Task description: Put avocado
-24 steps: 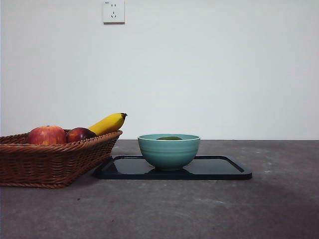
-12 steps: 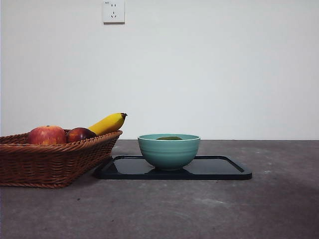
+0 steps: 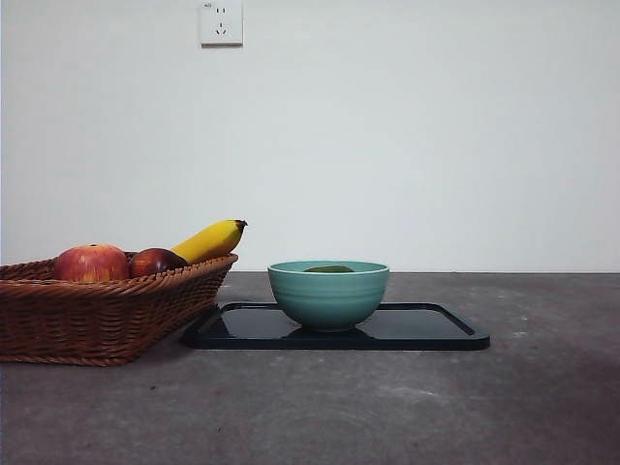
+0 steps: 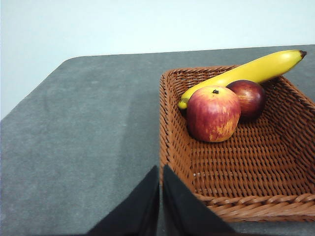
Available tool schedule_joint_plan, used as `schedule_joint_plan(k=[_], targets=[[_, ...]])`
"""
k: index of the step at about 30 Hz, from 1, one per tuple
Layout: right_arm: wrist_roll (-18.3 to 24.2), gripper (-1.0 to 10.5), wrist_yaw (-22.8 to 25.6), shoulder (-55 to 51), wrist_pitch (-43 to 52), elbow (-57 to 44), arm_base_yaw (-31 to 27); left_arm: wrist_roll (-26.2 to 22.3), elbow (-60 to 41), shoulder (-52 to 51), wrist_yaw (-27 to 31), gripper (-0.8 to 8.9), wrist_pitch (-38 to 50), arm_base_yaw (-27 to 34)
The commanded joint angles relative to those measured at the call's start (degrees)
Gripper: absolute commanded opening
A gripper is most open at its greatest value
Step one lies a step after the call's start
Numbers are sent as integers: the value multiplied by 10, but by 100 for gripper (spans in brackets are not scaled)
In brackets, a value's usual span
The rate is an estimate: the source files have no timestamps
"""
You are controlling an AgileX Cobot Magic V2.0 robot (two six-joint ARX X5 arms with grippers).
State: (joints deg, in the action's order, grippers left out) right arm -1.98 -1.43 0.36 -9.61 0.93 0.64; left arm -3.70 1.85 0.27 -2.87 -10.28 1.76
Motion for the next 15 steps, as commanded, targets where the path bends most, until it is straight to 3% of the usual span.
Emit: schedule_joint_plan(k=[1, 15], targets=[[-10, 7, 0, -2, 11, -3, -1, 0, -12, -1, 2, 9, -5, 1], [-9, 7, 0, -2, 38, -3, -1, 0, -12, -1, 2, 9, -5, 1]])
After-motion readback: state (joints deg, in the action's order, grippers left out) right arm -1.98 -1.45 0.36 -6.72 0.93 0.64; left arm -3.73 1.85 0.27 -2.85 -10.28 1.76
